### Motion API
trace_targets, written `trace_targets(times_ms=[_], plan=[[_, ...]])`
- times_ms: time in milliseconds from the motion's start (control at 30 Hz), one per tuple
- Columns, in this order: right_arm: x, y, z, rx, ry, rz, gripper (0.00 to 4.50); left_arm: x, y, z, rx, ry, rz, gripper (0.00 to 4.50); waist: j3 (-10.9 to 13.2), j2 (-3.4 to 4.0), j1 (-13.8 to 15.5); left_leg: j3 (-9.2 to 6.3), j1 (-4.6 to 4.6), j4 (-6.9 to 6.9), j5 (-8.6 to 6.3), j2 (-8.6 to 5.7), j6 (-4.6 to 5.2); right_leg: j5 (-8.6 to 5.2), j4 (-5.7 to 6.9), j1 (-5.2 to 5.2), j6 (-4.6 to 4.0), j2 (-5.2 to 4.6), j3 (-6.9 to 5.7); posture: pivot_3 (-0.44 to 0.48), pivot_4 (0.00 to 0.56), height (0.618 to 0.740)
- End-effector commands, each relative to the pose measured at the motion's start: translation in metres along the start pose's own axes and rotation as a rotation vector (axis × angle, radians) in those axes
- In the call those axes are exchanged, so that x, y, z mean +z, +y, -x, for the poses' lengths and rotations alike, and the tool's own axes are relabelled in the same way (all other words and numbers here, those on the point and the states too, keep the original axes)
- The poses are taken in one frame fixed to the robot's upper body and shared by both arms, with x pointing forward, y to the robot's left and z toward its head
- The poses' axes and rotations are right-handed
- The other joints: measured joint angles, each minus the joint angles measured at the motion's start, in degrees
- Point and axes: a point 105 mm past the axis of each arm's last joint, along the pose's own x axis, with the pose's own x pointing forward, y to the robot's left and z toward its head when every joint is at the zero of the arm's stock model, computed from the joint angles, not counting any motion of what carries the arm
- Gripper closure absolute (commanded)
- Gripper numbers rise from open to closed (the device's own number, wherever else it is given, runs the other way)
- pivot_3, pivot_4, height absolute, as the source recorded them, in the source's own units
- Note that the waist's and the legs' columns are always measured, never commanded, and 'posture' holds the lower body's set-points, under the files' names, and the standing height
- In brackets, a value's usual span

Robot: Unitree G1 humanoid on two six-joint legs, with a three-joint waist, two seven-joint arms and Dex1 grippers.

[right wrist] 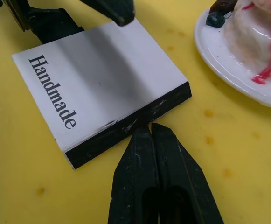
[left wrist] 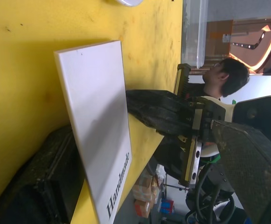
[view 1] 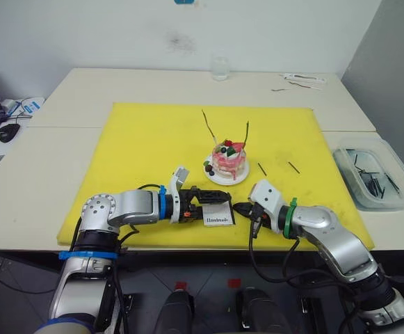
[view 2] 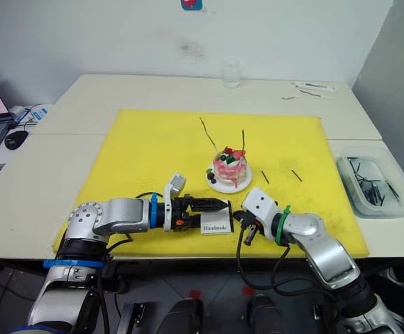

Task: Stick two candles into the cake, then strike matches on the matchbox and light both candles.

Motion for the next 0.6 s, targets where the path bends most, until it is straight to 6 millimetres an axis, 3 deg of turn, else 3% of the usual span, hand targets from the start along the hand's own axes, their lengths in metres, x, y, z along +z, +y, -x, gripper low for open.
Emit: trace_targets(times_ms=[33, 167, 433, 600], plan=[[0.007, -0.009, 0.010, -0.039, -0.007, 0.036, 4.46, -0.006, -0.001, -0.005, -0.004, 0.002, -0.002, 0.00, 0.00, 0.00, 0.18, 0.00, 0.00, 0.00, 0.00, -0.03, 0.00, 0.00, -0.02, 0.01, 0.00, -0.03, 0.00, 0.000, 0.150, 0.740], [0.005, -0.012, 0.011, -0.041, -0.001, 0.047, 4.46, -0.008, 0.001, -0.006, 0.011, -0.007, 0.003, 0.00, 0.00, -0.01, 0.32, 0.03, 0.00, 0.00, 0.00, -0.10, 0.00, 0.00, -0.04, 0.03, 0.02, -0.13, 0.00, 0.000, 0.150, 0.740], [0.019, -0.003, -0.010, -0.014, -0.051, 0.047, 4.46, -0.010, 0.007, -0.005, 0.046, -0.005, 0.009, 0.00, -0.01, -0.01, 0.24, 0.01, 0.03, 0.00, 0.00, -0.08, 0.00, 0.01, -0.02, 0.03, 0.02, -0.11, -0.04, 0.000, 0.150, 0.740], [0.022, -0.003, -0.012, -0.018, -0.075, 0.012, 4.46, -0.010, 0.008, -0.003, 0.053, -0.007, 0.004, 0.00, -0.01, -0.01, 0.26, 0.03, 0.01, -0.02, 0.00, -0.09, 0.00, 0.00, -0.07, 0.03, 0.03, -0.12, -0.02, 0.000, 0.150, 0.740]])
